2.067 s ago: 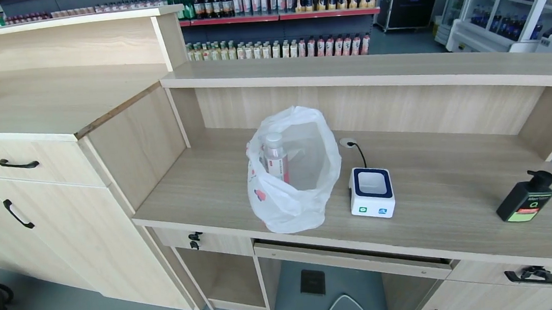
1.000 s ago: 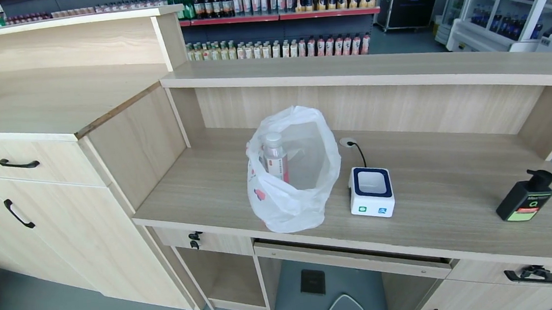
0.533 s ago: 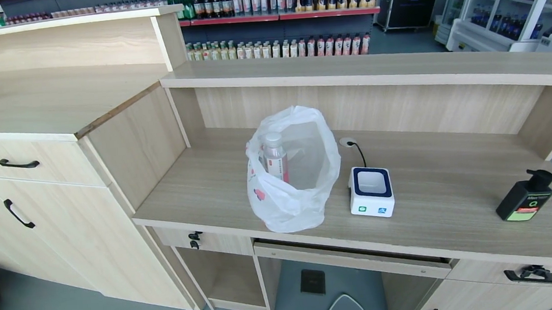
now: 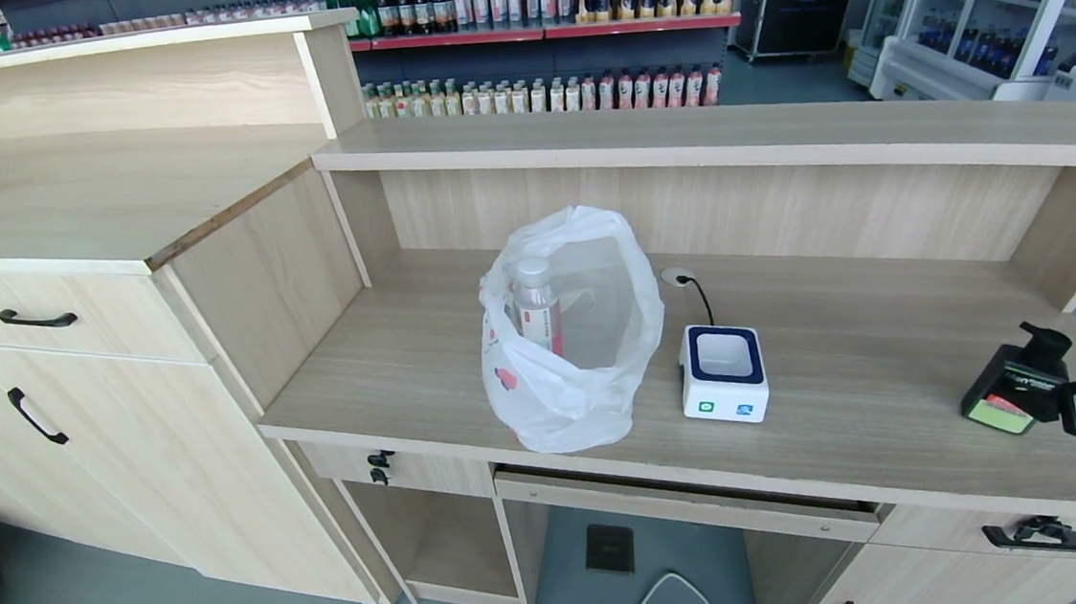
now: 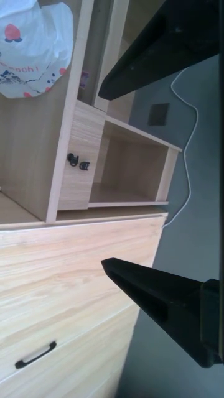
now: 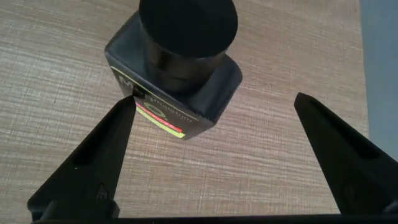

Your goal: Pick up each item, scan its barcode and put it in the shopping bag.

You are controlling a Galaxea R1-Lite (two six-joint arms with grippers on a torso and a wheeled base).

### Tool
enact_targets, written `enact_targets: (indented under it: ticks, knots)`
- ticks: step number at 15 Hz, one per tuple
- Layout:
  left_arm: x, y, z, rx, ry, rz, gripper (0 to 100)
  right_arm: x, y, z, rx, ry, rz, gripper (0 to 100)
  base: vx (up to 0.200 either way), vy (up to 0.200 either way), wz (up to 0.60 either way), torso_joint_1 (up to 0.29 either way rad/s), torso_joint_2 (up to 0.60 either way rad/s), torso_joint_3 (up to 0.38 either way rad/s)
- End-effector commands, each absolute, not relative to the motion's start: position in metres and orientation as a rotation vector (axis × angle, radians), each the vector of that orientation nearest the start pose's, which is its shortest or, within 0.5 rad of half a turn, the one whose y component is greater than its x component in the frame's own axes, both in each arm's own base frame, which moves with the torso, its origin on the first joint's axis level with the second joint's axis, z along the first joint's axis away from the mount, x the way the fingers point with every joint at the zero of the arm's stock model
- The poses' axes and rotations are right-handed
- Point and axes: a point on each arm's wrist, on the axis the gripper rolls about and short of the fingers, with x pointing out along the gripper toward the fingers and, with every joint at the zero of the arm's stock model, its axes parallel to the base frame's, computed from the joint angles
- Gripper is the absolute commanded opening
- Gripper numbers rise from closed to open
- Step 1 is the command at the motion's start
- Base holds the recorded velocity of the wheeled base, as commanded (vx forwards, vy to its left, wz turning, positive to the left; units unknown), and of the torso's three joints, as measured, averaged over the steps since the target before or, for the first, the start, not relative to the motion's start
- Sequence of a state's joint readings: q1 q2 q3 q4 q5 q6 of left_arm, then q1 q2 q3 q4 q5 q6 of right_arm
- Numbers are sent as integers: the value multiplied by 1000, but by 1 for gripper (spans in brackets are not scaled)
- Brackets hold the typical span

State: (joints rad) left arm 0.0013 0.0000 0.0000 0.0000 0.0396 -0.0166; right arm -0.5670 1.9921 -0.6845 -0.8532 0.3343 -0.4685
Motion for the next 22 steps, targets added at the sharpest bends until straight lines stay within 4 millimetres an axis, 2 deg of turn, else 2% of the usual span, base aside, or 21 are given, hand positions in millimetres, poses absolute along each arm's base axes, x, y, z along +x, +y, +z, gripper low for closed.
enact_targets:
  ticks: [1,11,12,20,22]
  knots:
    - [-23,1,75,-17,0,41,100,294,-170,72,-257,458,-101,100,0,0,0,0,0,0]
    - [-23,1,75,-17,0,41,100,314,-148,65,-272,422,8,100,0,0,0,0,0,0]
    - [-23,1,75,-17,0,41,100,317,-145,64,-276,417,16,0,0,0,0,0,0,0]
    - [-23,1,75,-17,0,41,100,322,-137,61,-296,409,39,0,0,0,0,0,0,0]
    - [-23,1,75,-17,0,41,100,325,-132,79,-353,333,38,0,0,0,0,0,0,0]
